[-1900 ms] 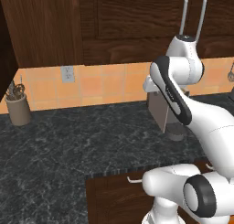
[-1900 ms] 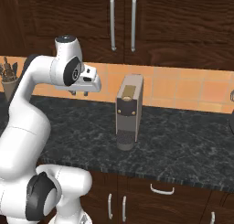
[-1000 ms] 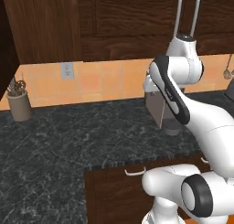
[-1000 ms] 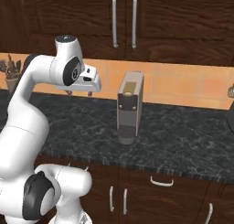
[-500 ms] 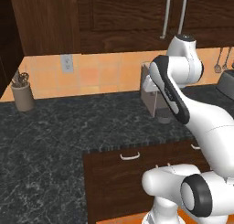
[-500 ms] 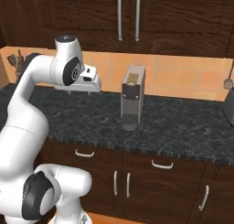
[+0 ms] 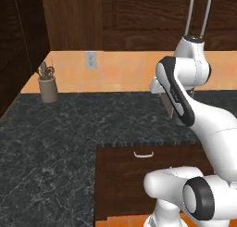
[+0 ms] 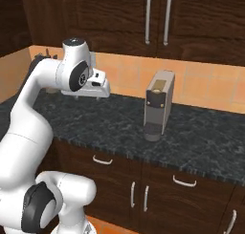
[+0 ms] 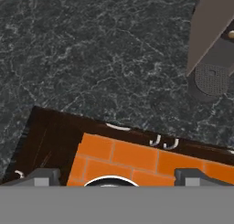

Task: Take a straw from the drawer in front and place it inside the glass cup on the dining counter.

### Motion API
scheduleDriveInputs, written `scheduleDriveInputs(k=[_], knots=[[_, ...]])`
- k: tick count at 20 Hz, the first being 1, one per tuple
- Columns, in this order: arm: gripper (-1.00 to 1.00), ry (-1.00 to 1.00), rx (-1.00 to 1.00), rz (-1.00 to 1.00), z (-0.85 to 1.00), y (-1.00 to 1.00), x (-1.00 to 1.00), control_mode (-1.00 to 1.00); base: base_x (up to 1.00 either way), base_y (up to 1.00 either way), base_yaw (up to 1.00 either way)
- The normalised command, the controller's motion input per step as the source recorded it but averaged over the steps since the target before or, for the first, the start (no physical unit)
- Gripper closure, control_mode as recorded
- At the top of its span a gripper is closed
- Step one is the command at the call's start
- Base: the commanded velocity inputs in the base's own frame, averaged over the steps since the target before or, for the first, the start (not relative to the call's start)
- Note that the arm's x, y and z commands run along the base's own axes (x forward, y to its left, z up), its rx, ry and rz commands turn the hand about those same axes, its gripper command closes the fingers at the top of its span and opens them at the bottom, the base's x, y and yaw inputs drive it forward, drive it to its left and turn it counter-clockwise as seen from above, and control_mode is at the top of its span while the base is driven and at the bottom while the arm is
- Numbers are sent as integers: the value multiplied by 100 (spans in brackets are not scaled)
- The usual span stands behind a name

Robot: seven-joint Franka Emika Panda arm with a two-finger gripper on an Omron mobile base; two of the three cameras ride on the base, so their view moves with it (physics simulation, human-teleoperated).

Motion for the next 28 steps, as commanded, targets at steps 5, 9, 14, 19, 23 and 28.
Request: scheduleDriveInputs(k=[5,9,14,19,23,28], knots=[[-100,0,0,0,0,0,0,100,-27,-33,48],[-100,0,0,0,0,0,0,100,-41,-64,25],[-100,0,0,0,0,0,0,100,-43,-46,23],[-100,0,0,0,0,0,0,100,-23,-24,31],[-100,0,0,0,0,0,0,100,-8,-24,39],[-100,0,0,0,0,0,0,100,-26,-38,35]])
